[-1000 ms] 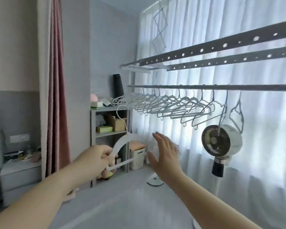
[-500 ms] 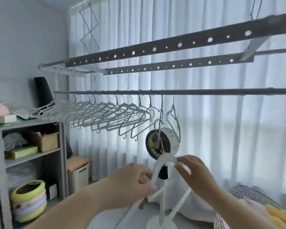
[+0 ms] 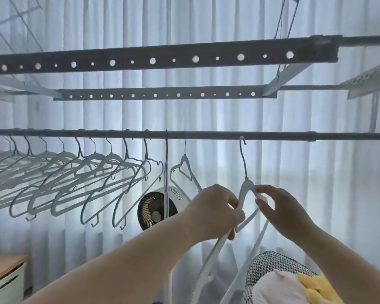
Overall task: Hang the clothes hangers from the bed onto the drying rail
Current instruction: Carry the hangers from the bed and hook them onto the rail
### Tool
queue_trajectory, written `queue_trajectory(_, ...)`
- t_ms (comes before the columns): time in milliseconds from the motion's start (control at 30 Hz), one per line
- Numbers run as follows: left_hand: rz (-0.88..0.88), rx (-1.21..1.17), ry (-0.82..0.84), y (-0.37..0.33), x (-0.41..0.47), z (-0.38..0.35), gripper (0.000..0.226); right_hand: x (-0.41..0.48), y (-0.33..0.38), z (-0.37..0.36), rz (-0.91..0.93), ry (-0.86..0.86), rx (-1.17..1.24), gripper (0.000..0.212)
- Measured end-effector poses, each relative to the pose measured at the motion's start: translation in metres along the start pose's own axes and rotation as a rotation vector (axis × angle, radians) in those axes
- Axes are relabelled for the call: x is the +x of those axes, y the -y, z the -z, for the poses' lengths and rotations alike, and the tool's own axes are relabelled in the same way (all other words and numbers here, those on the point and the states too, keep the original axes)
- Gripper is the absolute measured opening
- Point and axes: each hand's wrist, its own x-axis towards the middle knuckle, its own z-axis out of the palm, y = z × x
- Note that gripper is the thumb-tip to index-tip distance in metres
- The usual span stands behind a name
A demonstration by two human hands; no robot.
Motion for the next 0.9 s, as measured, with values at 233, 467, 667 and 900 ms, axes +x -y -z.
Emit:
queue_trajectory(233, 0.045, 0.046, -0.098, 0.018, 0.061, 0.009, 0.016, 0.072, -0.008, 0.007, 0.117, -0.046, -0.069, 0.037)
queue_trajectory(467, 0.154, 0.185, -0.336, 0.029, 0.11, 0.033, 0.019, 0.15, 0.006, 0.005, 0.359, -0.108, -0.034, 0.036)
queue_trajectory(667, 0.283, 0.254, -0.397, 0.044, 0.14, 0.029, 0.021, 0.201, 0.018, -0.016, 0.474, -0.009, -0.071, 0.043)
queue_trajectory(900, 0.366, 0.367, -0.35, 0.055, 0.172, 0.018, 0.017, 0.24, 0.017, -0.039, 0.475, 0.159, -0.077, 0.052)
